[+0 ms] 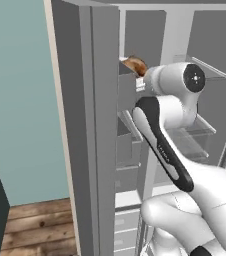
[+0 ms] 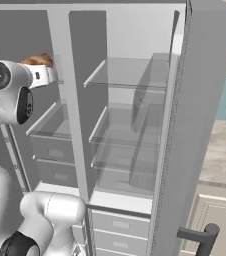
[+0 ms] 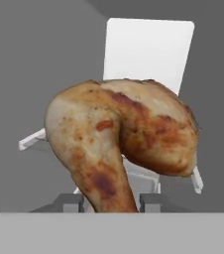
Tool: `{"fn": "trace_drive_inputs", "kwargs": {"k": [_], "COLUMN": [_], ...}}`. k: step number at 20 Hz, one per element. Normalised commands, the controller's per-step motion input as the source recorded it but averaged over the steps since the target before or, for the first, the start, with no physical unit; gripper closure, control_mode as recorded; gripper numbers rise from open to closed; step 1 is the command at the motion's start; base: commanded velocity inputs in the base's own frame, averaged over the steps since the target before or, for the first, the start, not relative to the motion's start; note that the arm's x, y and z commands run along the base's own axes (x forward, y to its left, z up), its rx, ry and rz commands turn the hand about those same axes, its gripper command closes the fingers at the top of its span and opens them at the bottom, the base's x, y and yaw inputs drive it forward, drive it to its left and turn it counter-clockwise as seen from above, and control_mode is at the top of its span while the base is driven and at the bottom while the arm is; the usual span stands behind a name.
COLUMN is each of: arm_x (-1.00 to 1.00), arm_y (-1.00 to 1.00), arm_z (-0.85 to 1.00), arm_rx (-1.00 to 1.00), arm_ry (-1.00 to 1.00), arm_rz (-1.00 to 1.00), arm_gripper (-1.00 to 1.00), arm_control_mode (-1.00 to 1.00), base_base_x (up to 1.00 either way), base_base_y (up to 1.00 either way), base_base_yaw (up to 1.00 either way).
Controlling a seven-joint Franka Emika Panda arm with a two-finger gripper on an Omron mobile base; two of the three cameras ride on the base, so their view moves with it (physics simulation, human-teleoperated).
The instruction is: Pick up the frozen chicken drumstick from the freezer, place it on any shelf in the fridge, and close the fridge and freezer doors when done.
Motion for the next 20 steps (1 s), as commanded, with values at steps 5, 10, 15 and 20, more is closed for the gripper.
{"fn": "trace_drive_inputs", "kwargs": {"k": [5, 10, 15, 20], "arm_x": [-1.00, -1.00, -0.97, -0.02], "arm_y": [-0.45, -0.50, -0.58, -1.00], "arm_z": [0.13, 0.19, 0.18, 0.12], "arm_rx": [0.02, 0.01, 0.01, 0.00], "arm_ry": [0.00, 0.14, 0.33, 0.10], "arm_rz": [-0.11, -0.23, -0.28, -0.19], "arm_gripper": [1.00, 1.00, 1.00, 1.00], "arm_control_mode": [-1.00, -1.00, -1.00, -1.00], "base_base_x": [0.00, 0.00, 0.00, 0.00], "base_base_y": [0.00, 0.00, 0.00, 0.00], "base_base_yaw": [0.00, 0.00, 0.00, 0.00]}}
